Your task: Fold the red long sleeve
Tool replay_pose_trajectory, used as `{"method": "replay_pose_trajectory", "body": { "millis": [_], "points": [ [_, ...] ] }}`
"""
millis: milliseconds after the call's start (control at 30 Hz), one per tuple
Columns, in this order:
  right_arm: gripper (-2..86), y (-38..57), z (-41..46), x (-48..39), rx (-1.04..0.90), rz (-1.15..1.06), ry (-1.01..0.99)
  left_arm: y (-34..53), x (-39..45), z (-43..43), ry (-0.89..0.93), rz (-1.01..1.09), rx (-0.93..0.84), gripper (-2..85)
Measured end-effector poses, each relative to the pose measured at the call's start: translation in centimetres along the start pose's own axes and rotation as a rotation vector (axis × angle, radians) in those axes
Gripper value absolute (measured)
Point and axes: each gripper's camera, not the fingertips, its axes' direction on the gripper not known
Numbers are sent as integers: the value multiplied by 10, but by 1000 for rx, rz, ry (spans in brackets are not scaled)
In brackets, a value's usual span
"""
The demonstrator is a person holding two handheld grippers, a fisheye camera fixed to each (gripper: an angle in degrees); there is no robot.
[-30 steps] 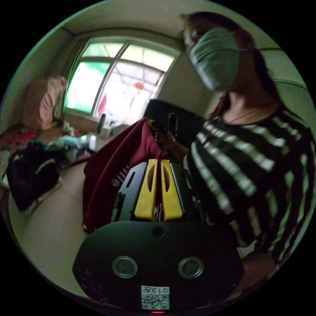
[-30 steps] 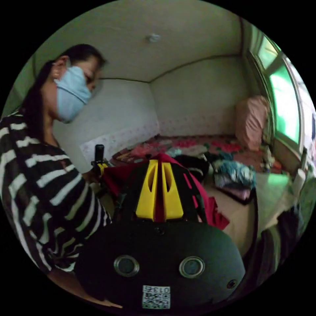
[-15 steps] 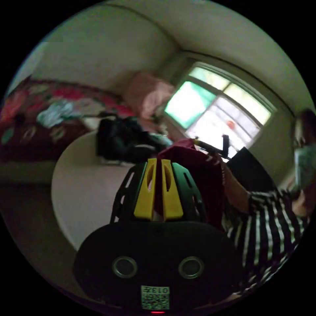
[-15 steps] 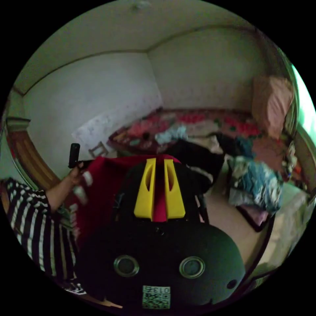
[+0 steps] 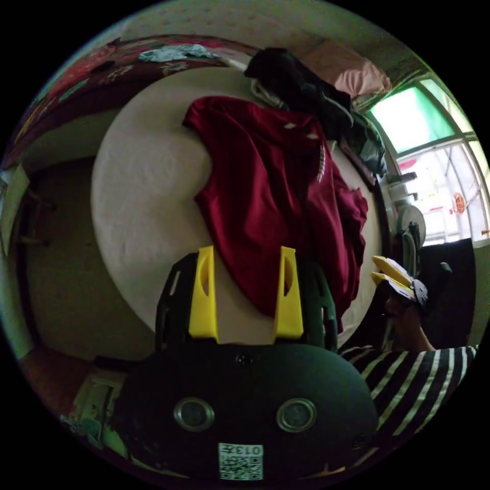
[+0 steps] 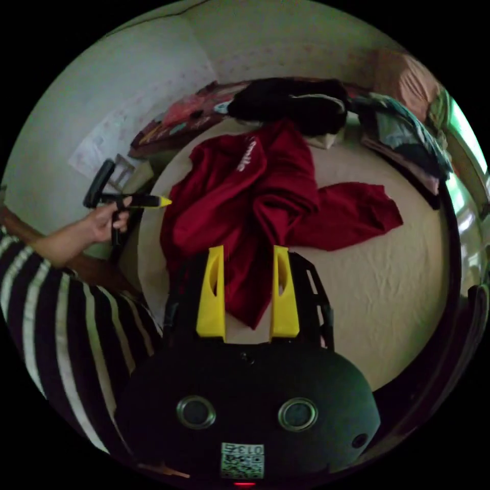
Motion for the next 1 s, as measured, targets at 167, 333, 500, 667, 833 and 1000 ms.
{"method": "replay_pose_trajectory", "body": {
  "millis": [167, 333, 500, 667, 833, 1000],
  "points": [
    [121, -20, 50, -76, -123, -271, 22, -5, 38, 19, -261, 88, -43, 122],
    [33, -59, 55, -63, -220, -338, -22, -21, 45, 12, -262, 207, -120, 13],
    [36, -124, -26, 17, -41, -282, -109, -30, 15, -40, -111, 141, 6, 5],
    [78, -194, -73, 163, 188, 202, -28, -49, -23, -83, -79, 45, 142, 7],
    [85, -162, -97, 230, 372, 440, -91, -57, -48, -85, -59, -31, 140, 19],
    [93, -112, -45, 202, 179, 298, -77, -29, -62, -74, 34, -140, 171, 80]
  ]
}}
